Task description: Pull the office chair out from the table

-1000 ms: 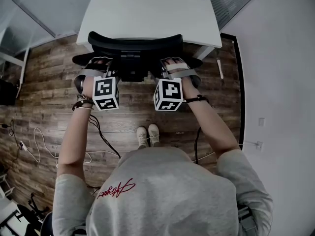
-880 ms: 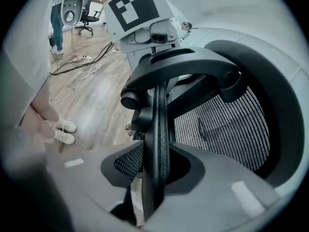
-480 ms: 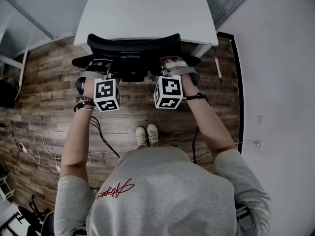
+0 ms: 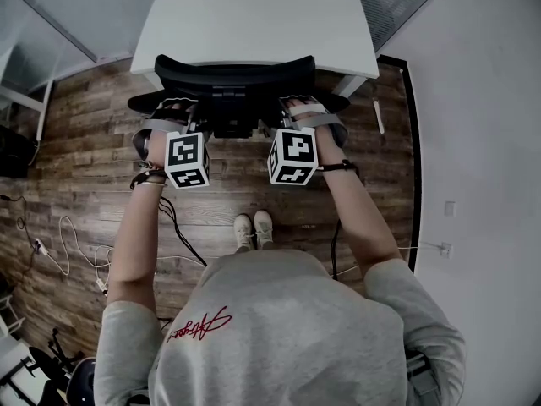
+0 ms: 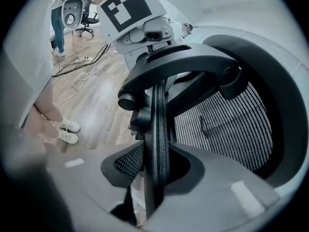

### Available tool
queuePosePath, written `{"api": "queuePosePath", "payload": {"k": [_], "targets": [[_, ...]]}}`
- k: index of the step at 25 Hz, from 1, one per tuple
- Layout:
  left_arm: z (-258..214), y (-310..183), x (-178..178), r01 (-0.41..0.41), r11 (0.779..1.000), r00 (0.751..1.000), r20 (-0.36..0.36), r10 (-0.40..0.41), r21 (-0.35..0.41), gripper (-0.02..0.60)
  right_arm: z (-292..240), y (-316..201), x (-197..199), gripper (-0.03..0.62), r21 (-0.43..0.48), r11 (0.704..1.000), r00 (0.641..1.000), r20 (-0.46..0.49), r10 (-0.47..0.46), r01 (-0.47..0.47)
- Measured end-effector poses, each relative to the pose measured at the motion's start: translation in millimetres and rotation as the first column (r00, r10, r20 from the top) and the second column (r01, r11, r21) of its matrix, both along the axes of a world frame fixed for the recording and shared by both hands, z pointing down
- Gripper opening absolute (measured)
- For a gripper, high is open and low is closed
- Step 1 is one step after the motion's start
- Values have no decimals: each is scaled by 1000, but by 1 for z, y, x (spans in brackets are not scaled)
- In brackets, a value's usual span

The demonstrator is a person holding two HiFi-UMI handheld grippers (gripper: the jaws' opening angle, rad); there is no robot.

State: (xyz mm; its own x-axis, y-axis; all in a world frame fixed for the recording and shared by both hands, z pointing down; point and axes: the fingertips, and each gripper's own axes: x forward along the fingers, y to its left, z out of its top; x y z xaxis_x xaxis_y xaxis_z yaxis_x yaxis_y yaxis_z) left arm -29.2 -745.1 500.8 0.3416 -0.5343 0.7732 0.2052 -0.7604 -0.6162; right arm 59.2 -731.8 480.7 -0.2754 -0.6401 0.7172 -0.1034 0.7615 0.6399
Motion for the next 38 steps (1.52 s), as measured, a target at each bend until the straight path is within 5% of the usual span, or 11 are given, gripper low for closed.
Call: {"api": "queuePosePath", "payload": {"k": [38], "targets": [[2, 41, 7, -17, 998, 999, -37, 19, 53, 199, 4, 41, 5, 109, -24, 1000, 1000, 7, -7, 8]]}}
